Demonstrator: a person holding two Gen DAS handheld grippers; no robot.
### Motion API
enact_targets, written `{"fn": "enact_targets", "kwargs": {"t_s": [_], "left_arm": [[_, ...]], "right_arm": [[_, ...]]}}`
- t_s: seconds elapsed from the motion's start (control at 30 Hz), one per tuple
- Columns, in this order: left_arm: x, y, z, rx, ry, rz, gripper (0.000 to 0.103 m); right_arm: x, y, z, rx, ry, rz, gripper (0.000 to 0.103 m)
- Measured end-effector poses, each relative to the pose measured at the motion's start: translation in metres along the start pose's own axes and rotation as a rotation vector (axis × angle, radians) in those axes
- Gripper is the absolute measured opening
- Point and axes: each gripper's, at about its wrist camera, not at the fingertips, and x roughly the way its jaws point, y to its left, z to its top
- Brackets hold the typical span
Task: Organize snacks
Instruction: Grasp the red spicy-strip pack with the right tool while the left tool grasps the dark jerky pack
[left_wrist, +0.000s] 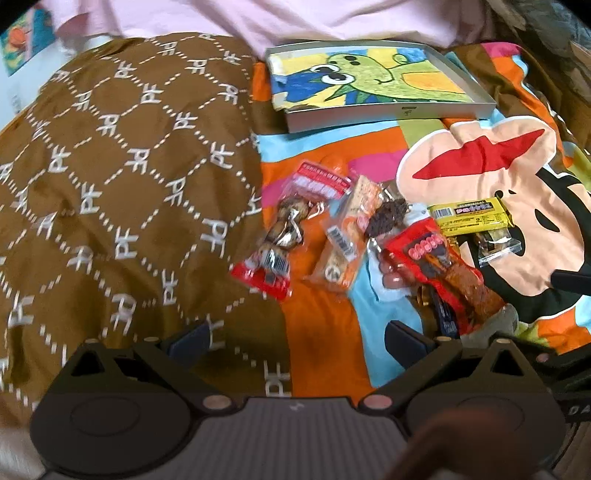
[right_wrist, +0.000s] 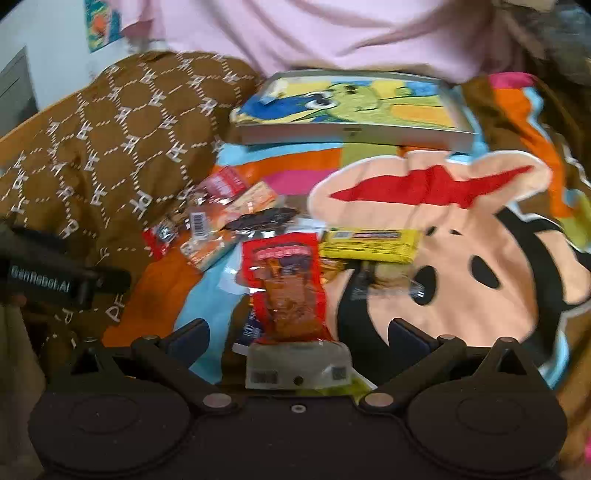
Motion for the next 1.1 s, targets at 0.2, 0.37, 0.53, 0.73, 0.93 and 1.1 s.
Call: {"fn": "enact_targets", "kwargs": {"t_s": [0.2, 0.37, 0.53, 0.73, 0.93, 1.1], "left_arm": [[0.017, -0.004, 0.025, 0.107, -0.053, -0.07, 0.103], [0.035, -0.011, 0.04, 0.165, -0.107, -0.128, 0.103], [0.051, -0.013, 0.051, 0.177, -0.141, -0.152, 0.103], [0.06, -0.014, 0.053, 0.201, -0.16, -0.199, 0.103], [0.065, -0.021, 0.052, 0.282, -0.192, -0.232, 0.101], [0.066, -0.037, 0.047, 0.397, -0.23, -0.242, 0.097]], "right_arm": [[0.032, 0.001, 0.013, -0.064, 0.028, 0.01, 0.096], [0.057, -0.006, 0.02, -0.048, 0.07, 0.049, 0.087], [0.079, -0.01, 0.022, -0.017, 0.106, 0.074, 0.081], [0.095, -0.02, 0.021, 0.07, 0.139, 0.109, 0.065], [0.091, -0.022, 0.022, 0.073, 0.139, 0.067, 0.053], [0.078, -0.021, 0.021, -0.025, 0.095, -0.057, 0.052]]}}
